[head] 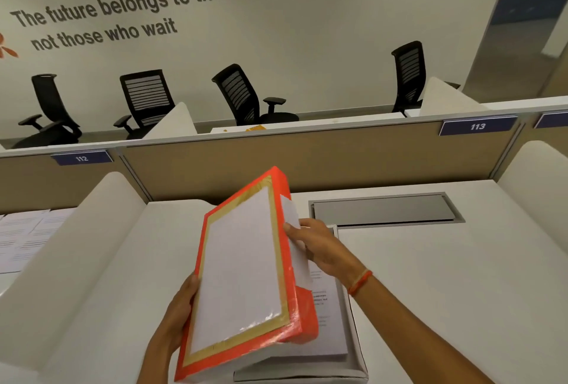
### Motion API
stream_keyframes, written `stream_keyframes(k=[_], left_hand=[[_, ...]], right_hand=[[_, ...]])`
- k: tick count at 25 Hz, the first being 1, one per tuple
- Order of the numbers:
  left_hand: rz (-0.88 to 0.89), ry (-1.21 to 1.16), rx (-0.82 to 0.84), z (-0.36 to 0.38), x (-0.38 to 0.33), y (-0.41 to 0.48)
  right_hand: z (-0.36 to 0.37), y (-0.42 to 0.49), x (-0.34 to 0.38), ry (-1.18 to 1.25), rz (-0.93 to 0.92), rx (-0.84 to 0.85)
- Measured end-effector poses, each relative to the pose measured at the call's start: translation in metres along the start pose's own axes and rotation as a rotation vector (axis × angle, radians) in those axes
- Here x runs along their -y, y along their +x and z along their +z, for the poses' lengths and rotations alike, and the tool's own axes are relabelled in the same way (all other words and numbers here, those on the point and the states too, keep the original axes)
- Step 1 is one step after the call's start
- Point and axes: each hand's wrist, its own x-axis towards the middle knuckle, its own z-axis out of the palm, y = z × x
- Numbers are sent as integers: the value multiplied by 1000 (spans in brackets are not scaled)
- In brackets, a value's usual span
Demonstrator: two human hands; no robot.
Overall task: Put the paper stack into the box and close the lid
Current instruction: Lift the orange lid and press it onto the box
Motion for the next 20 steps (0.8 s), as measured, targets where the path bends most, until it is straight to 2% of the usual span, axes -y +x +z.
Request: stream_keyframes(k=[3,7,13,20], left_hand=[[144,231,-70,21,-11,1],[221,228,-66,51,-11,0],[152,259,-68,78,19,6],[112,285,-76,95,42,5]], right_hand=[[-17,-6,-28,-237,-48,-217],[-37,-2,-63,-409,-143,-367],[-65,0,-115,-472,-122,-498],[-79,-5,-154,-392,-91,-535]])
